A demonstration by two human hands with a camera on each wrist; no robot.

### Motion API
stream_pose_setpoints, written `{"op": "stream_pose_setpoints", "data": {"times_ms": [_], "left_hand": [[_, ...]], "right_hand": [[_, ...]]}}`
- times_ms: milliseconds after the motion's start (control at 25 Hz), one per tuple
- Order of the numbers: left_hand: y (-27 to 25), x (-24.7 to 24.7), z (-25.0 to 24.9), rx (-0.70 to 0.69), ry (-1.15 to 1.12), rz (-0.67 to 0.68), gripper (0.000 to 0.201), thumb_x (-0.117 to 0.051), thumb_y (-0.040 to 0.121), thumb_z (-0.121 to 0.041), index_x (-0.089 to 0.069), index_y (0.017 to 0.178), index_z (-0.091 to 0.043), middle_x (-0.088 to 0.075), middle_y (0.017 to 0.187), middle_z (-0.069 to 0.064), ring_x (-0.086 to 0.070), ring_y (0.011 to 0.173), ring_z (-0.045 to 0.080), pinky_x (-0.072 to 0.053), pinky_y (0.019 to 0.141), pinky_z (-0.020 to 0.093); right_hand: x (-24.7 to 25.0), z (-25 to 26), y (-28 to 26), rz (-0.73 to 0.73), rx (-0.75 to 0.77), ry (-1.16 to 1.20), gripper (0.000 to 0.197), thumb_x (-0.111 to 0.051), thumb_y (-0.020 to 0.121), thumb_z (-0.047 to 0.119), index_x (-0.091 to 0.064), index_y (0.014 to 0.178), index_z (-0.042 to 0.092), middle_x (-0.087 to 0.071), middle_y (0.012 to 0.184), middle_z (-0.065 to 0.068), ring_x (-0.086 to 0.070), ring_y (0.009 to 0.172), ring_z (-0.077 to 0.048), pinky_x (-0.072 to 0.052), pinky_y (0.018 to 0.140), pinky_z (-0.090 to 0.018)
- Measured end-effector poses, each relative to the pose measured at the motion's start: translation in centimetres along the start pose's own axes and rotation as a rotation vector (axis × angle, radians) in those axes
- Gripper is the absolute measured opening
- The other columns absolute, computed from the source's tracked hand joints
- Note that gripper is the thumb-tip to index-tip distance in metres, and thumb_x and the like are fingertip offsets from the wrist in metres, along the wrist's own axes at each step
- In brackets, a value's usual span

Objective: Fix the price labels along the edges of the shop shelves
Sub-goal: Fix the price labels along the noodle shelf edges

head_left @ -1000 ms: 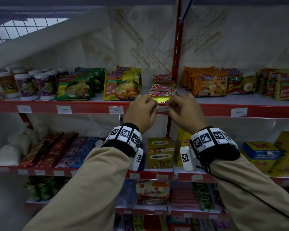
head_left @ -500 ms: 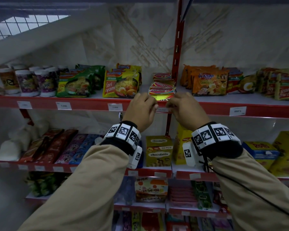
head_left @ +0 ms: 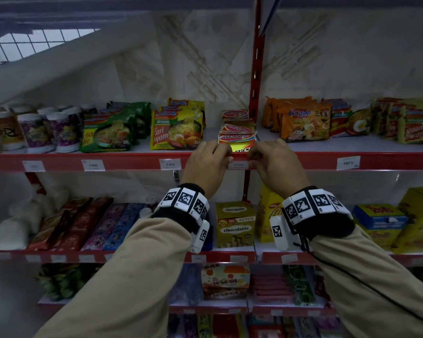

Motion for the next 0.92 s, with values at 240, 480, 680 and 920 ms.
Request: {"op": "stream_pose_setpoints", "data": {"times_ms": [240, 480, 680, 920], "left_hand": [[0.2, 0.3, -0.2, -0.050, 0.198, -0.017, 0.016, -0.055, 0.090, -0.026, -0.060, 0.091, -0.011, -0.058, 0.091, 0.007, -0.049, 0.087, 0.027, -0.039, 0.070, 0.037], [-0.1, 0.4, -0.5, -0.018, 0.213, 0.003, 0.015, -0.060, 0.085, -0.024, -0.057, 0.094, -0.012, -0.056, 0.097, 0.007, -0.049, 0.089, 0.027, -0.038, 0.074, 0.036], [-1.2, 0.3, -1.4, -0.007, 0.271, 0.033, 0.029, -0.057, 0.083, -0.034, -0.054, 0.105, -0.015, -0.053, 0.102, 0.005, -0.049, 0.092, 0.023, -0.036, 0.077, 0.034], [1.0, -1.4, -4.9, -0.029, 0.307, 0.100, 0.034, -0.057, 0.083, -0.040, -0.053, 0.108, -0.018, -0.052, 0.108, 0.004, -0.046, 0.100, 0.024, -0.035, 0.082, 0.036]], "right_hand": [[-0.3, 0.3, -1.0, -0.164, -0.005, -0.035, 0.014, -0.070, 0.082, 0.015, -0.067, 0.093, 0.007, -0.059, 0.096, -0.012, -0.049, 0.096, -0.029, -0.043, 0.070, -0.035], [-0.9, -0.1, -1.3, -0.189, -0.062, -0.046, 0.025, -0.067, 0.082, 0.011, -0.060, 0.106, 0.008, -0.061, 0.101, -0.010, -0.047, 0.099, -0.028, -0.036, 0.077, -0.031], [-0.7, -1.8, -2.7, -0.213, -0.084, -0.102, 0.012, -0.065, 0.082, 0.008, -0.063, 0.094, 0.009, -0.062, 0.096, -0.009, -0.046, 0.098, -0.031, -0.037, 0.080, -0.033], [0.9, -5.5, -4.3, -0.226, -0.093, -0.144, 0.020, -0.069, 0.083, 0.027, -0.061, 0.091, 0.010, -0.056, 0.094, -0.008, -0.046, 0.092, -0.027, -0.042, 0.076, -0.035]]}}
Point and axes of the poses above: each hand's wrist, its own y-axis towards the middle knuckle, its own x-axis out of the back of the hand, z = x × y, the point moved 4 cm from there along y, towards the middle knuckle
